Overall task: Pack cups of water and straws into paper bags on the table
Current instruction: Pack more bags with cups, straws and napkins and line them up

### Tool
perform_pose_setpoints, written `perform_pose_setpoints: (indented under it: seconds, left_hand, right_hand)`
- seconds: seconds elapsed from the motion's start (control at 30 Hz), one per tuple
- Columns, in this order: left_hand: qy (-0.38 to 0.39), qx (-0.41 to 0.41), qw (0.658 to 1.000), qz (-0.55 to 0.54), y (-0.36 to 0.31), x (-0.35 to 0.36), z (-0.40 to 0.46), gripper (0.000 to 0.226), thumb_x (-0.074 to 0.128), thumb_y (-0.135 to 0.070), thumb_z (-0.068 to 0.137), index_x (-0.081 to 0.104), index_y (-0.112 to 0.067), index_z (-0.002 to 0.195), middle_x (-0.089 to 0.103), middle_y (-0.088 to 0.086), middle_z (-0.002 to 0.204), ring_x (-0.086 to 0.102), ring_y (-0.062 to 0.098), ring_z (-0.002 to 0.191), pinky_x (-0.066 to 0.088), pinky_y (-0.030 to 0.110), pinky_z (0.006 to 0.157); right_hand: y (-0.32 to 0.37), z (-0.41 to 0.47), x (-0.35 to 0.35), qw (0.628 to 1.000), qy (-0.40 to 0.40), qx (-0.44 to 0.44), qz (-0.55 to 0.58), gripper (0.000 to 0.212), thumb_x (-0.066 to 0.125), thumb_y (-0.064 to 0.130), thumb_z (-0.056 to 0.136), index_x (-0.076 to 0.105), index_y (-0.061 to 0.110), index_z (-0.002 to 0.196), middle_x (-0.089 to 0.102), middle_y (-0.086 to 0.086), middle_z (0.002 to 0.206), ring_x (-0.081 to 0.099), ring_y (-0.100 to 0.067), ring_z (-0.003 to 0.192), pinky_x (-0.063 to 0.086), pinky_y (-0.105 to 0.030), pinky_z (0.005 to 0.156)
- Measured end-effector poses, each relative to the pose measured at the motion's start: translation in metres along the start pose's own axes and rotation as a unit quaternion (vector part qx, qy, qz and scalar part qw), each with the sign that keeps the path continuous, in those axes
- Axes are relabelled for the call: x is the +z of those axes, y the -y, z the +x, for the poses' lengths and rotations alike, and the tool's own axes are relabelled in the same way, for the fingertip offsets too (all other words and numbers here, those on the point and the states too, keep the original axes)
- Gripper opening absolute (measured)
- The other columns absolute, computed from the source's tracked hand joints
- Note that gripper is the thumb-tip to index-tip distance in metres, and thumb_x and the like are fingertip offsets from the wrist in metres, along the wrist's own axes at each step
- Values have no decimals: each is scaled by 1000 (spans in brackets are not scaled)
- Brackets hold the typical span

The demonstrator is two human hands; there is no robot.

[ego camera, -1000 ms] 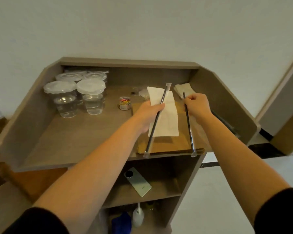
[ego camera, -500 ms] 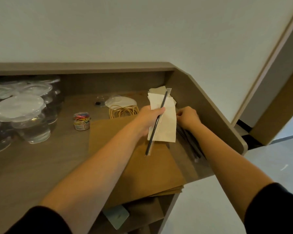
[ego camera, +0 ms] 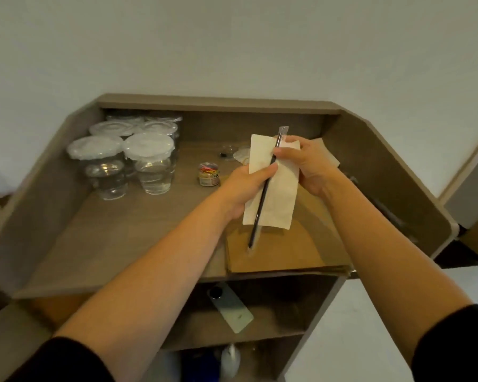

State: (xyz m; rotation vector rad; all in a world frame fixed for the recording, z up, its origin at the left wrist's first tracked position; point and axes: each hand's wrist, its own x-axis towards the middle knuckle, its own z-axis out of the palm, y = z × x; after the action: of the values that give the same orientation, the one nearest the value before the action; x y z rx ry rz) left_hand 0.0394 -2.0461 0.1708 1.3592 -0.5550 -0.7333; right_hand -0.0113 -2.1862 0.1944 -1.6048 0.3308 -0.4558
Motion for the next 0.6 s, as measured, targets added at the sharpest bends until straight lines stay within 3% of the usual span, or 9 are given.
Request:
perform_pose_setpoints:
  seconds: [0.07, 0.17, 0.37, 0.47, 0.6]
  left_hand:
    - [-18, 1, 1000, -7, 1, -27, -38, 13, 59, -30, 91, 63, -19, 96, 74, -6, 74, 71, 10, 69, 55, 23, 51]
    - [-52, 3, 999, -14, 7, -72, -101, 10, 59, -26, 91, 63, -19, 97, 74, -4, 78, 71, 12, 73, 55, 25, 53]
    - [-139, -28, 990, -5, 40, -175, -231, 20, 64, -13, 87, 60, -21, 105, 70, 0, 101, 66, 16, 95, 54, 33, 77]
    - [-207, -53, 977, 8, 58, -218, -286, 23, 64, -15, 87, 61, -15, 110, 66, 7, 113, 61, 23, 107, 48, 40, 94]
    - [-284, -70, 955, 54, 77, -271, -337, 37, 68, -23, 85, 60, -9, 118, 65, 7, 116, 59, 21, 110, 44, 39, 101]
  right_hand:
    - [6, -22, 38, 999, 34, -9, -1, 33, 68, 13, 83, 56, 21, 113, 62, -4, 108, 62, -21, 97, 57, -34, 77]
    - [10, -60, 103, 994, 101, -29, 9, 26, 68, 5, 80, 61, 20, 100, 68, 0, 95, 66, -15, 87, 57, -27, 68]
    - [-3, -132, 238, 970, 229, -54, -59, 22, 72, 0, 75, 63, 19, 84, 68, 4, 80, 66, -9, 76, 55, -23, 65]
    - [-15, -161, 302, 955, 273, -63, -101, 17, 72, 1, 76, 60, 13, 78, 62, 2, 77, 60, -8, 68, 50, -17, 56]
    - [-32, -184, 375, 931, 314, -100, -155, 15, 69, 6, 79, 54, 8, 77, 54, -2, 79, 51, -15, 72, 45, -24, 62]
